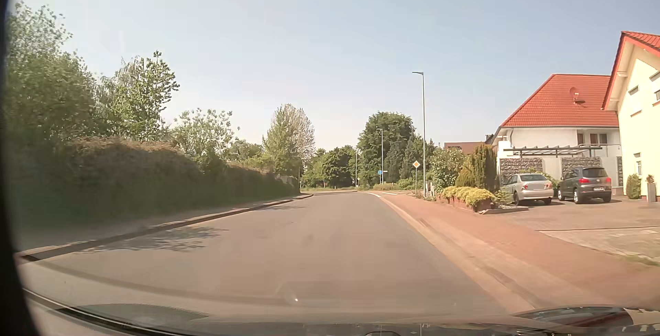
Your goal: Follow the waypoints while adhering to traffic rules and regulations
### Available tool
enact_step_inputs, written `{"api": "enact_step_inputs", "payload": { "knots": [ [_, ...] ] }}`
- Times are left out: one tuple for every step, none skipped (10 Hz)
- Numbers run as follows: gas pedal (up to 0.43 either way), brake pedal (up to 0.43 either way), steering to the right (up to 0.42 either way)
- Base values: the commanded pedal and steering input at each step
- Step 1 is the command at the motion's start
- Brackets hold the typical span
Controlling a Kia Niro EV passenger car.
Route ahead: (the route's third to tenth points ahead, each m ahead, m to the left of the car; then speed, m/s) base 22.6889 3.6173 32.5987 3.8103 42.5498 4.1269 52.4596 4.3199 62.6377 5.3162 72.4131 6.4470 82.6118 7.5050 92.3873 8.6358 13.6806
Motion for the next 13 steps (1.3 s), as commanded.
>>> {"api": "enact_step_inputs", "payload": {
  "knots": [
    [0.189,0.000,0.005],
    [0.189,0.000,0.004],
    [0.197,0.000,0.004],
    [0.197,0.000,0.005],
    [0.197,0.000,0.005],
    [0.197,0.000,0.004],
    [0.197,0.000,0.004],
    [0.197,0.000,0.004],
    [0.197,0.000,0.004],
    [0.197,0.000,0.005],
    [0.197,0.000,0.005],
    [0.197,0.000,0.005],
    [0.197,0.000,0.005]
  ]
}}
